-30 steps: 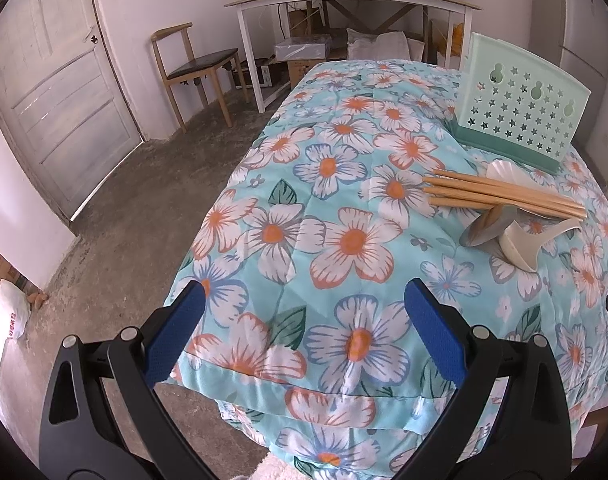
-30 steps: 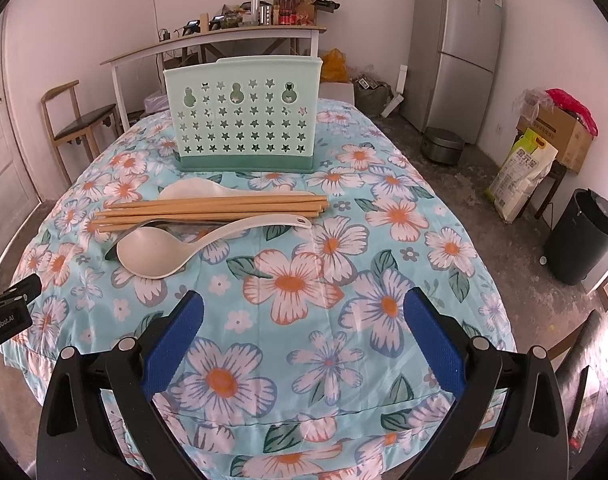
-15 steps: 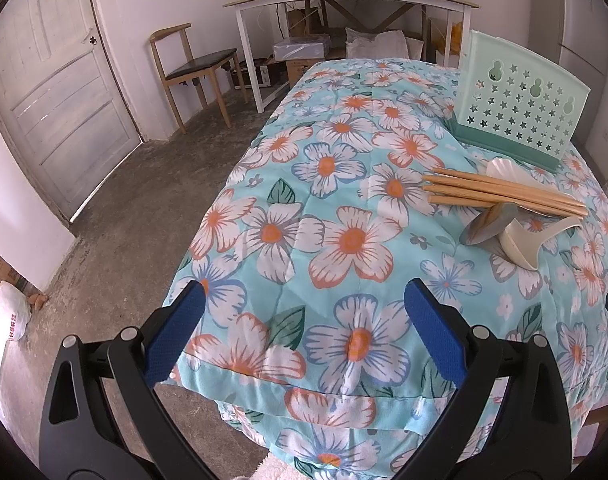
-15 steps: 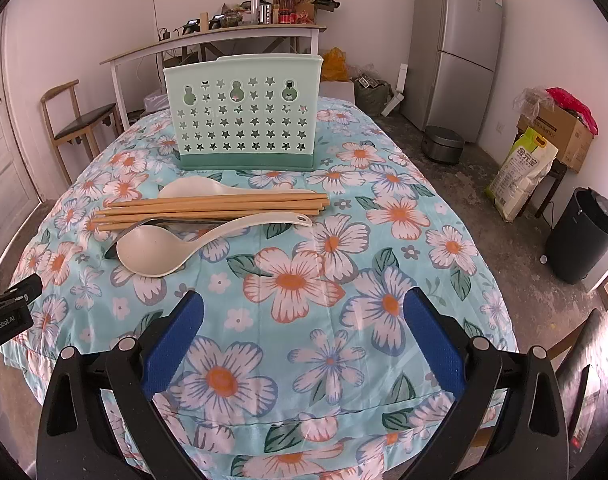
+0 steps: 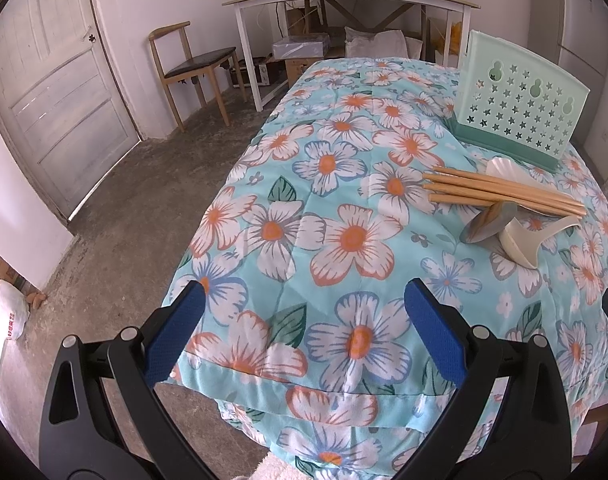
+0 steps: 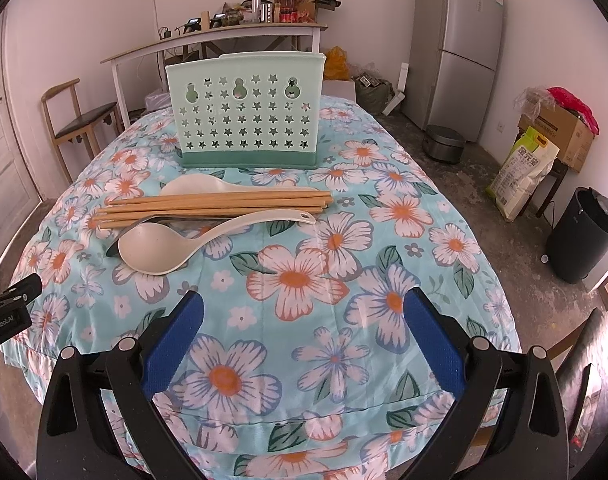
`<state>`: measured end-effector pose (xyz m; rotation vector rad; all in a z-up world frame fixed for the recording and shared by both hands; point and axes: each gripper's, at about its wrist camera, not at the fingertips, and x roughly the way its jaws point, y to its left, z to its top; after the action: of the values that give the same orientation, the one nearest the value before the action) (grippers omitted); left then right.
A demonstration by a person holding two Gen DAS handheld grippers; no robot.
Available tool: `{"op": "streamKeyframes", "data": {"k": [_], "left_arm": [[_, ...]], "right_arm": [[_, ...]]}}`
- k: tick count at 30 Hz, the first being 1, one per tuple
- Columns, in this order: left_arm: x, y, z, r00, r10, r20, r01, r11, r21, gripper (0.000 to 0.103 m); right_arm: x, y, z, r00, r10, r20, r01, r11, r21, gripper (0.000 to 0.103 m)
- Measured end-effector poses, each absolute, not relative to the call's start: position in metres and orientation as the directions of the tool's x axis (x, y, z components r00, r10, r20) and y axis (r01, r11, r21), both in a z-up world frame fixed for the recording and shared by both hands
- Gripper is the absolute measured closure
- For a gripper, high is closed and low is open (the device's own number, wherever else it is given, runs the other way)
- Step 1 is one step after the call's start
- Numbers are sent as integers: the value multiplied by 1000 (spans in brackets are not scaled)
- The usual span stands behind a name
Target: Organize utensils
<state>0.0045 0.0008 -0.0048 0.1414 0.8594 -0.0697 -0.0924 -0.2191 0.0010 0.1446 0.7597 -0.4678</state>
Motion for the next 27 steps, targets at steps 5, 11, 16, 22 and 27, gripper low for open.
{"op": "streamKeyframes", "data": {"k": [5, 11, 16, 22, 27], "left_arm": [[5, -2, -8, 646, -11, -763, 130, 987, 95, 7], [7, -3, -10, 644, -49, -764, 170, 982, 80, 7], [12, -6, -15, 646, -100, -757, 224, 972, 63, 7], [17, -13, -23, 628, -161, -761, 294, 955, 40, 7], [21, -17, -32, 593, -203, -779, 343, 939, 16, 7]], "right_arm": [[-92, -219, 1, 627, -355, -693, 458, 888, -40, 6], [-88, -221, -5, 613, -348, -709, 459, 888, -39, 6], [-79, -222, -16, 594, -323, -737, 452, 892, -27, 5], [-68, -222, -36, 601, -300, -740, 430, 903, -17, 5], [-65, -220, -52, 616, -293, -731, 400, 916, -31, 6]]}}
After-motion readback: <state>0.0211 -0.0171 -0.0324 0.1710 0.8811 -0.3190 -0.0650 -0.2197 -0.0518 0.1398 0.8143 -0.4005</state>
